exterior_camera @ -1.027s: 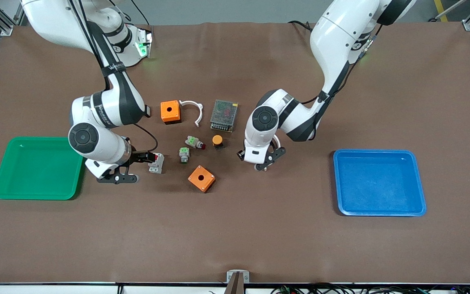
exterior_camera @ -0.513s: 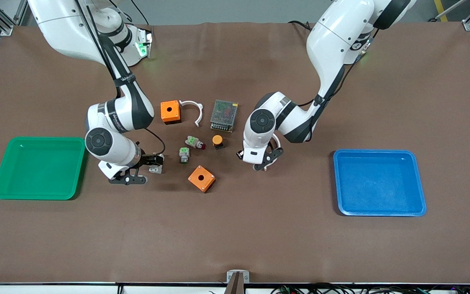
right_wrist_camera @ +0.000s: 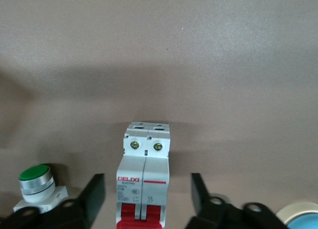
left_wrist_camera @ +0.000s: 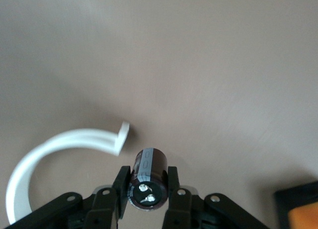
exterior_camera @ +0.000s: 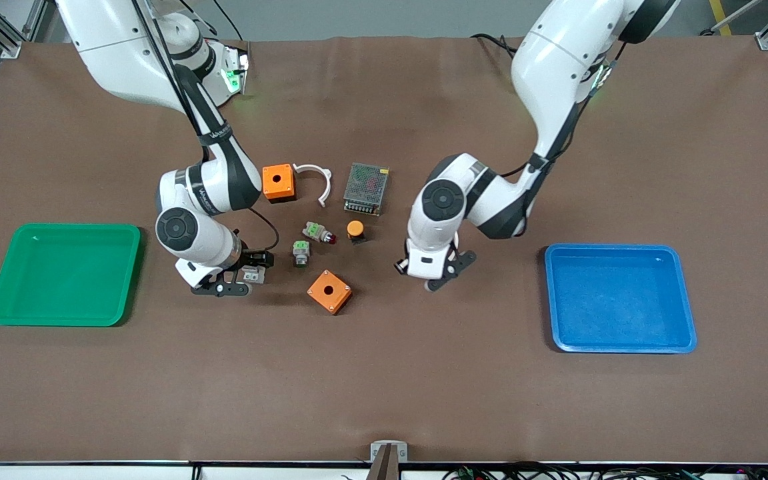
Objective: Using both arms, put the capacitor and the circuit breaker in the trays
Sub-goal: 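Close the left gripper on the capacitor while the right gripper grasps the breaker, then carry the capacitor over the blue tray while the right gripper carries the breaker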
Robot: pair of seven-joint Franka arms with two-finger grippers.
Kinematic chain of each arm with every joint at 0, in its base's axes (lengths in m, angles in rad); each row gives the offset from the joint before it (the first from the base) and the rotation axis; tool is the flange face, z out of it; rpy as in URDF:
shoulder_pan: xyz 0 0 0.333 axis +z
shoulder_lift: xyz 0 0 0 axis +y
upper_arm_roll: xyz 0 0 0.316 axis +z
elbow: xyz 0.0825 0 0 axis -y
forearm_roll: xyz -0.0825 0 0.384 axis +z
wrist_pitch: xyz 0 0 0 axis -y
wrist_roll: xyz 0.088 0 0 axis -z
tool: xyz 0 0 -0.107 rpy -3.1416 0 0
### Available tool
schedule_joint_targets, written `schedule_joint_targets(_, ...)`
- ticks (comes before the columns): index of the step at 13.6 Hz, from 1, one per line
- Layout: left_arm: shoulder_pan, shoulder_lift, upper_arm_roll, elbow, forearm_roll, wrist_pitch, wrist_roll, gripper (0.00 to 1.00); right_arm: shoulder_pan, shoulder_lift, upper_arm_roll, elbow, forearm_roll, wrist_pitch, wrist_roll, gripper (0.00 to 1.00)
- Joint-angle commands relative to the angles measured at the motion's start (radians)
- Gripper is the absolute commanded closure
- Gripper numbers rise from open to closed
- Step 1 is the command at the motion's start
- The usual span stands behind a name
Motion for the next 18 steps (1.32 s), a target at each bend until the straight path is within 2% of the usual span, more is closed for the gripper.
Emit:
schedule_joint_targets(1,0.07,-0.093,0.0,-0.032,0.028,-0.02,0.033,1.0,0.008,0.0,-0.005,-0.007,0.027,0.012,0.009,0.65)
schedule_joint_targets(3,0.142,-0.118,-0.001,-0.032,0.028,-0.083,0.116,1.0,0.006,-0.003,-0.005,-0.006,0.027,0.009,0.01,0.78)
schedule_joint_targets(6,0.247,-0.143,-0.001,-0.038,0.028,-0.169,0.283,1.0,-0.016,-0.034,-0.014,0.008,0.027,-0.018,0.009,0.84)
schedule_joint_targets(8,0.347,-0.149,-0.007,-0.04,0.026,-0.203,0.447,1.0,-0.097,-0.071,-0.014,0.044,0.026,-0.101,-0.02,0.84)
schedule_joint_targets(10,0.421,-0.143,-0.009,-0.054,0.026,-0.208,0.574,1.0,-0.186,-0.095,-0.016,0.13,0.02,-0.254,-0.072,0.84)
schedule_joint_targets(11,0.455,-0.137,-0.009,-0.06,0.026,-0.206,0.625,1.0,-0.232,-0.098,-0.017,0.188,0.004,-0.338,-0.11,0.84)
schedule_joint_targets(12,0.49,-0.134,-0.009,-0.061,0.028,-0.206,0.666,1.0,-0.274,-0.097,-0.019,0.231,-0.05,-0.389,-0.164,0.84)
schedule_joint_targets(13,0.521,-0.123,-0.009,-0.069,0.026,-0.206,0.712,1.0,-0.34,-0.094,-0.019,0.261,-0.112,-0.409,-0.222,0.84)
schedule_joint_targets(14,0.547,-0.12,-0.009,-0.077,0.026,-0.206,0.746,1.0,-0.396,-0.092,-0.019,0.267,-0.126,-0.407,-0.287,0.84)
schedule_joint_targets(18,0.654,-0.112,-0.007,-0.121,0.028,-0.189,0.964,1.0,-0.614,-0.042,-0.019,0.298,-0.126,-0.375,-0.548,0.84)
